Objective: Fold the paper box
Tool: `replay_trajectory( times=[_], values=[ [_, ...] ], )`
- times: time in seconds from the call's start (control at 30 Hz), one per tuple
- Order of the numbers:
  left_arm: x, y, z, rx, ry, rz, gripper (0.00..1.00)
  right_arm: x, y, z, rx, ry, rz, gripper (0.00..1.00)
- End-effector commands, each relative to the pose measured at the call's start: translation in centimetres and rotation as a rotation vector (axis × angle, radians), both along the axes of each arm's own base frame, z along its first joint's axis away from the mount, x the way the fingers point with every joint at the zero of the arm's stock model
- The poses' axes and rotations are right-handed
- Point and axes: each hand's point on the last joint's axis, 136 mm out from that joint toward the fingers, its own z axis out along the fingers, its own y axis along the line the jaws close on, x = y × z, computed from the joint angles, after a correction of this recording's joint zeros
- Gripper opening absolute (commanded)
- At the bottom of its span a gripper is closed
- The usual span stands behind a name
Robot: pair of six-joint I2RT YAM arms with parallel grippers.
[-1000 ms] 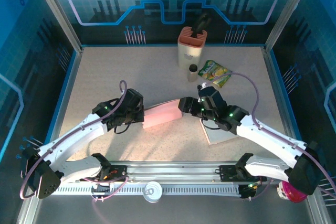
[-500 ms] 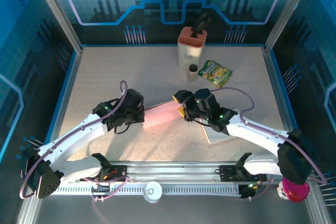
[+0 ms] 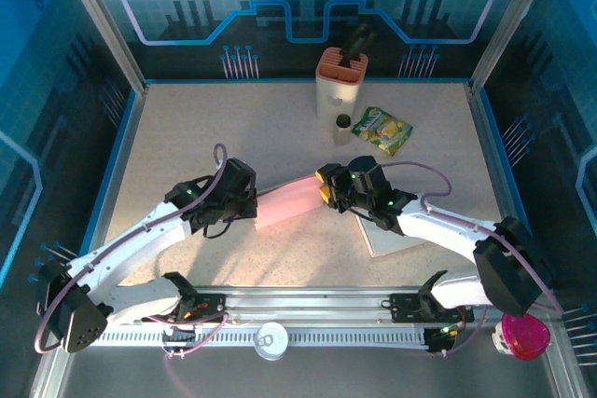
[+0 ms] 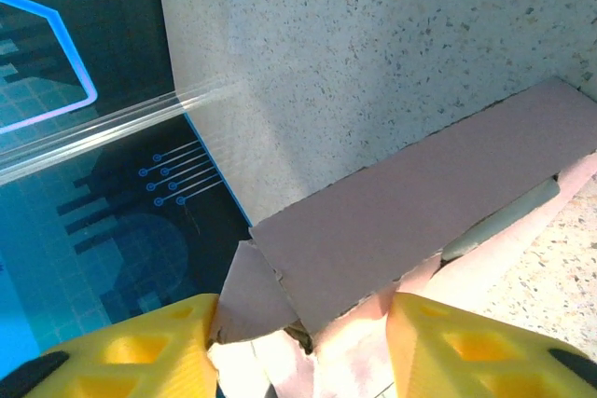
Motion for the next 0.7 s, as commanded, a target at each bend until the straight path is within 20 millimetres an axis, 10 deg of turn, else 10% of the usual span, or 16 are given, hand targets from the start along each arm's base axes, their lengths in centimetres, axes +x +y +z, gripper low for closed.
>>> replay_trajectory(
  times=[0.0, 0.3, 0.67],
  values=[
    [-1.4, 0.0, -1.0, 0.012, 0.070, -0.012, 0.00, -0.2, -0.4, -1.1, -0.034, 0.003, -0.005, 0.44],
    [-1.8, -0.3, 3.5, -0.142, -0.035, 0.009, 0.39, -0.6, -1.0, -3.1, -0.097, 0.036, 0.001, 0.40],
    [0.3, 0.6, 3.8, -0.433, -0.052, 0.162, 0.50, -0.9, -0.6, -4.2, -0.106, 0.056, 0.014, 0.38]
  ],
)
